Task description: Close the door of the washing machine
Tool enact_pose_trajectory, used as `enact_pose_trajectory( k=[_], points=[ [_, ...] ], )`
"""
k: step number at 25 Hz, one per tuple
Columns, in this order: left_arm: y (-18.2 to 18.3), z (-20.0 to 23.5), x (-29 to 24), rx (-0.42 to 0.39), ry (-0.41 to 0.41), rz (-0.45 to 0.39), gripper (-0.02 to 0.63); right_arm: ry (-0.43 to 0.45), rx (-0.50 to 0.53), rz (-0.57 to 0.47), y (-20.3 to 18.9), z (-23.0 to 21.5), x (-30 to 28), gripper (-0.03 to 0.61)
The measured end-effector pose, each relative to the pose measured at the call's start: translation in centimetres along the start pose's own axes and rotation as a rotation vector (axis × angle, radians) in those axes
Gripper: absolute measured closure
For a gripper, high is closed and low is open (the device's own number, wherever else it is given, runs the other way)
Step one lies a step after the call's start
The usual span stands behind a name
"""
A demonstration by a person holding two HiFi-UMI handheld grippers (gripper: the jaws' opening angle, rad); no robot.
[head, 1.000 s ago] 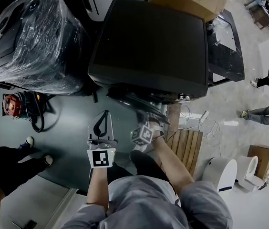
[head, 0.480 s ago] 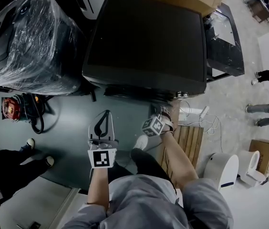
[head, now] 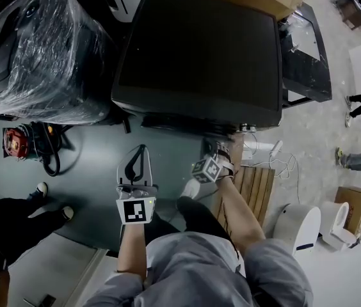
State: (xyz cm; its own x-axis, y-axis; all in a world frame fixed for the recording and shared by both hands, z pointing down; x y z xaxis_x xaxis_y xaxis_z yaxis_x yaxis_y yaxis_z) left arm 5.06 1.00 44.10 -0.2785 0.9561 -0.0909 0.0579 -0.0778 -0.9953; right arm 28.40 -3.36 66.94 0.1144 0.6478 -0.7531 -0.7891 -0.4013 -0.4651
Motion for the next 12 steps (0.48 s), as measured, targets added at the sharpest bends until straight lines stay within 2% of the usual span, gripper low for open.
enact_pose_trajectory(
  k=[2, 6, 12],
  points=[
    [-0.1, 0.3, 0.0, 0.005, 0.011, 0.002, 0.612, -0.006, -0.025, 0.007, 0.0, 0.2, -0.3, 0.578],
    [-0.2, 0.5, 0.3, 0.016, 0.018, -0.005, 0.613, -0.029, -0.167, 0.02, 0.1, 0.0, 0.2, 0.578],
    [-0.1, 1.4, 1.1, 0.023, 0.018, -0.002, 0.612, -0.061, -0.285, -0.046, 0.2, -0.5, 1.8, 0.578]
  ],
)
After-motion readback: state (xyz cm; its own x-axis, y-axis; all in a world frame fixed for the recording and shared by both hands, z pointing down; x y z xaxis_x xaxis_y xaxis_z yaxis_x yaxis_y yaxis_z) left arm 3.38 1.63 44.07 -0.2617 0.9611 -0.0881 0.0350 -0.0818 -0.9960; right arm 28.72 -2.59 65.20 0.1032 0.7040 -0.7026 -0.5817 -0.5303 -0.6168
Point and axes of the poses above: the fingertips, and each gripper's own axes: x backward along the fingers, z to its left, y out of its top, the point moved 7 cm from there along x, backward along the fingers, and after that the axes turned 2 degrees about y, right-handed, at the moved point
